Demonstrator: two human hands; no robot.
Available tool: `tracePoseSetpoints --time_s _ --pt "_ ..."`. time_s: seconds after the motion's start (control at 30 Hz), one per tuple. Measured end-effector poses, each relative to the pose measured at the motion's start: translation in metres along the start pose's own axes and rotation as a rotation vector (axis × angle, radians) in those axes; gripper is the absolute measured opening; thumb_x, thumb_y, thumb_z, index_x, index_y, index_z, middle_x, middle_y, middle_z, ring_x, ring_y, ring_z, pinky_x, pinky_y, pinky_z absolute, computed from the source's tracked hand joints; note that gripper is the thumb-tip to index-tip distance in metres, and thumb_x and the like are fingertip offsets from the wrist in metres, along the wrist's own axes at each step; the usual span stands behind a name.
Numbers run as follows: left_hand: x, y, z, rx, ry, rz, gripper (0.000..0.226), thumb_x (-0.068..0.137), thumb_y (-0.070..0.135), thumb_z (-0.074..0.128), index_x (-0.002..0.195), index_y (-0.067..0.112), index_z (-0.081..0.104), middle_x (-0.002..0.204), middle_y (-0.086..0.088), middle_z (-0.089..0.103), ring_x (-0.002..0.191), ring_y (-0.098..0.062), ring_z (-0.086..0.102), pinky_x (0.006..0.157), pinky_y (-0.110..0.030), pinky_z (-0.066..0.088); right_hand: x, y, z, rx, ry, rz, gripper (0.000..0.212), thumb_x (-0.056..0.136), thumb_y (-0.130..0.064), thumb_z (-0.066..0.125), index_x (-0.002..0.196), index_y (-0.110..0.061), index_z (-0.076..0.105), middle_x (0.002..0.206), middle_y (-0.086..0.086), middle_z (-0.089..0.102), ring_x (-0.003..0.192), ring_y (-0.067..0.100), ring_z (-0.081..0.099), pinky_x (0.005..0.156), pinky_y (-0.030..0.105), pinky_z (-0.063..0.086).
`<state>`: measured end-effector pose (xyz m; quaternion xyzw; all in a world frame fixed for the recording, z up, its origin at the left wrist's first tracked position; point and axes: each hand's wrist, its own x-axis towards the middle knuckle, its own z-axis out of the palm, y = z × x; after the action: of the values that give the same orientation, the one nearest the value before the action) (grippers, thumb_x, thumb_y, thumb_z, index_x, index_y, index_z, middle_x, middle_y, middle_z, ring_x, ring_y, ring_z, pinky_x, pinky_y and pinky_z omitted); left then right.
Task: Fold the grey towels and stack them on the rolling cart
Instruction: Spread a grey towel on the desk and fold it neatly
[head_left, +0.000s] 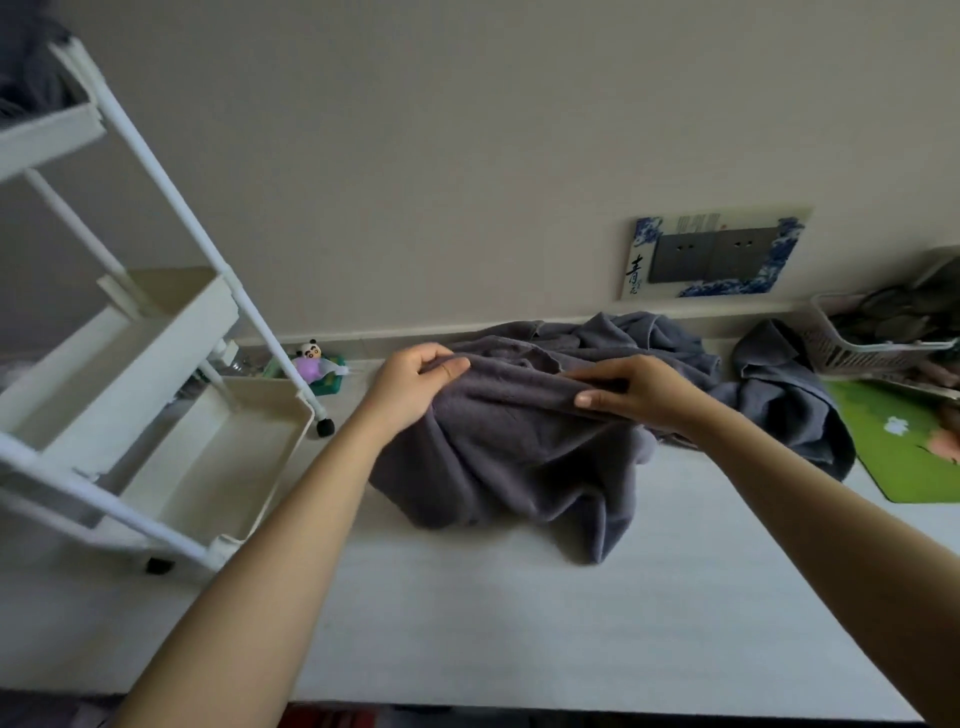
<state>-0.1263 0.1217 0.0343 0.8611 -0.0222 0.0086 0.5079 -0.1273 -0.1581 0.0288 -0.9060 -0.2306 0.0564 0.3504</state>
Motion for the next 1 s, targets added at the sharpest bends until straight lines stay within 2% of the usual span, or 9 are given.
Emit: tracePoseSetpoints --time_s 0.17,0.33,0.43,0.5,0.57,0.67,0.8,0.93,1.0 --pt "-0.005 0.026 -0.029 0.01 0.071 0.049 0.012 0.088 0.029 0.063 0.086 0.018 0.067 0.081 0.002 0.065 0.076 -0.01 0.056 0.077 -0.023 0.043 -0.016 -0.034 -0.015 0.121 -0.064 0.105 0.028 0.077 -0.038 0.07 0.104 -0.043 0.063 0.097 -0.023 0.064 0.084 -0.018 0.055 0.077 0.002 0.039" --pt "-0.011 0.041 -0.055 0.041 0.205 0.079 0.016 0.088 0.03 0.062 0.083 0.016 0.066 0.074 0.004 0.062 0.073 -0.011 0.054 0.072 -0.024 0.042 -0.029 -0.054 -0.03 0.138 -0.022 0.182 0.028 0.071 -0.043 0.073 0.096 -0.034 0.064 0.085 -0.014 0.065 0.08 -0.003 0.058 0.075 0.017 0.044" --pt "-0.015 0.048 -0.068 0.101 0.237 0.114 0.017 0.089 0.03 0.062 0.084 0.015 0.067 0.075 0.0 0.063 0.075 -0.014 0.055 0.074 -0.027 0.041 -0.032 -0.066 -0.039 0.05 0.021 0.182 0.036 0.073 -0.036 0.076 0.105 -0.026 0.064 0.089 -0.007 0.064 0.084 0.01 0.06 0.08 0.024 0.045" --pt "-0.019 0.054 -0.074 0.113 0.251 0.131 0.017 0.089 0.03 0.061 0.084 0.014 0.066 0.073 0.003 0.061 0.075 -0.014 0.054 0.072 -0.025 0.04 -0.036 -0.075 -0.049 0.031 0.052 0.16 0.034 0.074 -0.032 0.076 0.105 -0.027 0.064 0.089 -0.005 0.066 0.083 0.01 0.06 0.078 0.022 0.045" --pt "-0.023 0.06 -0.079 0.098 0.253 0.133 0.017 0.09 0.03 0.06 0.086 0.014 0.066 0.072 0.007 0.06 0.075 -0.012 0.054 0.069 -0.023 0.039 -0.043 -0.085 -0.061 0.079 0.095 0.135 0.027 0.076 -0.03 0.075 0.1 -0.027 0.066 0.077 -0.008 0.066 0.071 0.003 0.06 0.066 0.013 0.046" --pt "-0.029 0.066 -0.084 0.054 0.194 0.14 0.016 0.09 0.029 0.06 0.09 0.015 0.067 0.078 0.007 0.064 0.079 -0.011 0.058 0.069 -0.016 0.042 -0.053 -0.093 -0.076 0.23 0.166 0.119 0.017 0.078 -0.027 0.073 0.093 -0.021 0.069 0.074 -0.002 0.066 0.066 0.003 0.061 0.059 0.011 0.048" --pt "-0.038 0.081 -0.094 0.001 0.024 0.15 0.016 0.087 0.032 0.064 0.082 0.019 0.07 0.077 0.004 0.069 0.073 -0.01 0.06 0.075 -0.025 0.045 -0.067 -0.105 -0.094 0.406 0.273 0.059 0.017 0.072 -0.029 0.074 0.079 -0.015 0.067 0.071 -0.001 0.062 0.065 0.007 0.058 0.058 0.018 0.045" --pt "-0.04 0.101 -0.111 0.006 -0.081 0.166 0.019 0.083 0.035 0.067 0.071 0.02 0.07 0.064 0.008 0.066 0.06 -0.005 0.058 0.067 -0.023 0.045 -0.079 -0.127 -0.115 0.614 0.193 -0.013 0.015 0.077 -0.025 0.063 0.074 -0.012 0.056 0.059 -0.005 0.057 0.051 0.004 0.052 0.045 0.014 0.041" --pt "-0.039 0.112 -0.118 0.036 -0.107 0.183 0.02 0.081 0.036 0.068 0.072 0.018 0.07 0.062 0.009 0.066 0.057 -0.003 0.057 0.063 -0.021 0.044 -0.08 -0.128 -0.122 0.669 0.143 -0.005 0.018 0.077 -0.028 0.068 0.07 -0.017 0.056 0.06 -0.003 0.053 0.05 0.007 0.049 0.044 0.018 0.039"
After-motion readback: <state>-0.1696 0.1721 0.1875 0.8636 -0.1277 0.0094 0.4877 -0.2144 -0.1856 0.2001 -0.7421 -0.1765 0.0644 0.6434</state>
